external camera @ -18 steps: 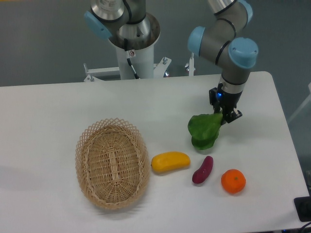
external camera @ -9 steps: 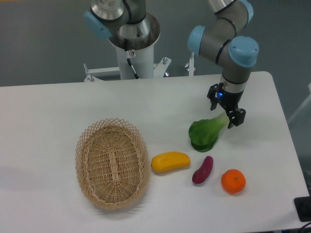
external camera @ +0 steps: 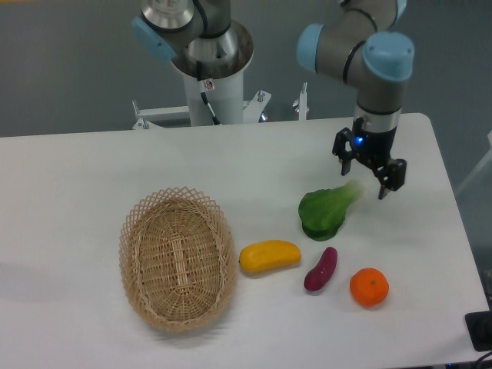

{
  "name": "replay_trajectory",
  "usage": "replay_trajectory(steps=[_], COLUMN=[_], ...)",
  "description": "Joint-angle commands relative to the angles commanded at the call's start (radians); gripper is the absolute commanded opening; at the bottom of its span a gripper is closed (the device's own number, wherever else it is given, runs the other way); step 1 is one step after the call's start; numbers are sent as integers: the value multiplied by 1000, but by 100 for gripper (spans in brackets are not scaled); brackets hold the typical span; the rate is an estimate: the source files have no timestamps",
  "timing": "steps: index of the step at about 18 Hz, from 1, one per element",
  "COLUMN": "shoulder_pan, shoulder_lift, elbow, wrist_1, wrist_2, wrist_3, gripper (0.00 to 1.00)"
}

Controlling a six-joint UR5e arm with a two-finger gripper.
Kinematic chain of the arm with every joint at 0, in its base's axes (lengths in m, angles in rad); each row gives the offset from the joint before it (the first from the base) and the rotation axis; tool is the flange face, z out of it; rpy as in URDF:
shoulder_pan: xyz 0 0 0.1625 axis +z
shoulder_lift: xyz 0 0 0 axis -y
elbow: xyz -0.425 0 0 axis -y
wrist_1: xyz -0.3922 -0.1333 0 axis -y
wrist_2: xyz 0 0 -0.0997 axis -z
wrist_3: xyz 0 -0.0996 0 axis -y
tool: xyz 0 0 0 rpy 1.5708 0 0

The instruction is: Place the green vegetable on the table

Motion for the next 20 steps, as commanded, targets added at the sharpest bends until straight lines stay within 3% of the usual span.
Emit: replay_trajectory(steps=[2,7,12,15,20], shoulder_pan=[-2,14,83,118,120], shoulder_lift=[0,0,28,45,55], elbow=[41,184,206,198,195], wrist_1=[-43,-219,-320,-339,-341], wrist_2=[3,0,2,0,-6], wrist_3=[-5,14,219,316,319], gripper=[100,100,100,100,100])
